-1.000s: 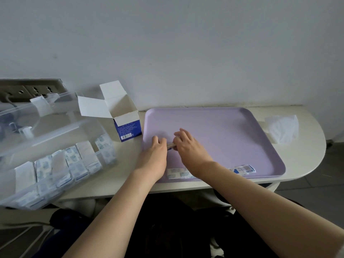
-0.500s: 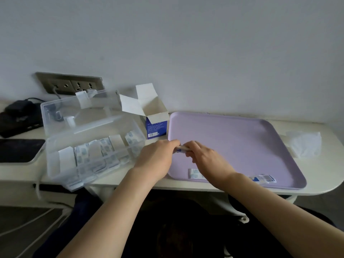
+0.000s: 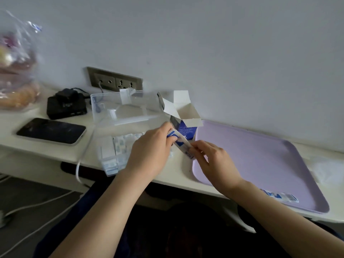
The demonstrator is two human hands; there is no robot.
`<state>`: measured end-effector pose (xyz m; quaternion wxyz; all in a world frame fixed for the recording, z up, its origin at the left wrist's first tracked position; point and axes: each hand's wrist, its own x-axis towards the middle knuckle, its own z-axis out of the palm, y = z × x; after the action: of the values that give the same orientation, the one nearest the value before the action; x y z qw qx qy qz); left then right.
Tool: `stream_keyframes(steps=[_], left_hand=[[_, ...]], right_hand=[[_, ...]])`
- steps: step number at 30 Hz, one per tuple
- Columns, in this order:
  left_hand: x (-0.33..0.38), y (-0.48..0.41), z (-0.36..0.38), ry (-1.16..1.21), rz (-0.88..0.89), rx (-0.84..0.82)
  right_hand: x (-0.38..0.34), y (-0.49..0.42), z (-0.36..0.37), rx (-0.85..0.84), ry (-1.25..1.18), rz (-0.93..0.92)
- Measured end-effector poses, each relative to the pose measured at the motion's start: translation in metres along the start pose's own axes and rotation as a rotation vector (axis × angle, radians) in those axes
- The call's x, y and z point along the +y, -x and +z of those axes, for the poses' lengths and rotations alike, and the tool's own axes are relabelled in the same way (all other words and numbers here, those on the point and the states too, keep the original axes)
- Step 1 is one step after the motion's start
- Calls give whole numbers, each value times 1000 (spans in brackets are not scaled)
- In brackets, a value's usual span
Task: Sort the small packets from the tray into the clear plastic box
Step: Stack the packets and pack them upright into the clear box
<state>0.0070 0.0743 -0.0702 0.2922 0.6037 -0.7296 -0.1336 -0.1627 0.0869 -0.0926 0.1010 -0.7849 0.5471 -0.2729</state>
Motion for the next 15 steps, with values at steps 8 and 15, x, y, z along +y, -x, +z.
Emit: stream_keyframes(steps=[8,15], left_hand=[[-36,11,-35,93,-40,209],[-70,17,-56,109,-53,311]], right_hand=[[-62,-40,20,-29,-163,-44],[-102,-70,51,-98,-277,-9]])
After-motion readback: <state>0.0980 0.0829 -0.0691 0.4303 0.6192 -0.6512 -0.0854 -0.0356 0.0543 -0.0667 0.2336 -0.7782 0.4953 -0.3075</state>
